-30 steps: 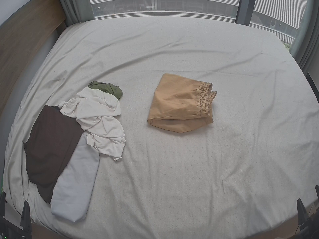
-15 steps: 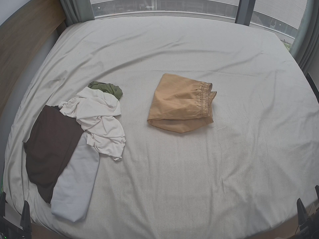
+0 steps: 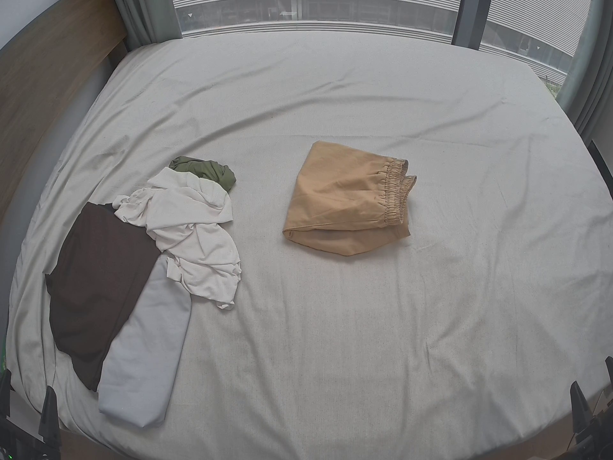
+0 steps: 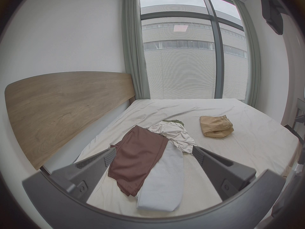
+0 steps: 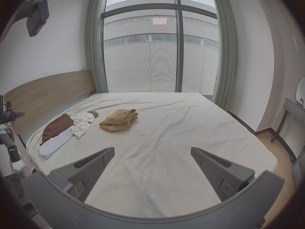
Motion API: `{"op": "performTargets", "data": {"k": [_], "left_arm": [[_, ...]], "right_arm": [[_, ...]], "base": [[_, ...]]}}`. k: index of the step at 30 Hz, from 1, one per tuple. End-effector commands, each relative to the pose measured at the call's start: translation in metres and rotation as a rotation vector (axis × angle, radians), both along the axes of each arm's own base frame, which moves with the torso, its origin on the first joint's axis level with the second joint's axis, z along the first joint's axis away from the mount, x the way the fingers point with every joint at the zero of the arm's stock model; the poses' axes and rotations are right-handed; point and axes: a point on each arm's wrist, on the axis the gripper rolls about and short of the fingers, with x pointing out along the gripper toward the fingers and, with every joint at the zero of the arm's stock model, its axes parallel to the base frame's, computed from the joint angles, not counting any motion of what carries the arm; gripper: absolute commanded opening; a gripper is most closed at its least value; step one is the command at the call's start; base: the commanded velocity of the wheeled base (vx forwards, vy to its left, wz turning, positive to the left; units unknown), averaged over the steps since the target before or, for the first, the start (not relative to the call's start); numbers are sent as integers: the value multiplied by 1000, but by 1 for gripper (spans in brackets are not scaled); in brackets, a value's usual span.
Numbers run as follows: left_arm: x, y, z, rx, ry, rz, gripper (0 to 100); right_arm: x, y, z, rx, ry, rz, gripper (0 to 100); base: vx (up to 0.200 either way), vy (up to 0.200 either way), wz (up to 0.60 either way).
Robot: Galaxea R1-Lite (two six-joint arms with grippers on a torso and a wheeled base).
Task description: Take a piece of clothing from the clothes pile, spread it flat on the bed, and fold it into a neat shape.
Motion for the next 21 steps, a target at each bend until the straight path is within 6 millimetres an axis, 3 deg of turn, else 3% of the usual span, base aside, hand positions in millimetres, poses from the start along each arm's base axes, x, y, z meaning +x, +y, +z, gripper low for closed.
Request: {"op": "performTargets", "data": {"k": [1,21], "left_arm": [[0,0,-5,0,2,1,100],[0,0,-5,0,1,-1,100]], "right_arm": [[0,0,-5,0,5,0,100],[0,0,-5,0,5,0,100]], "base": [[0,0,0],[0,0,0]]}}
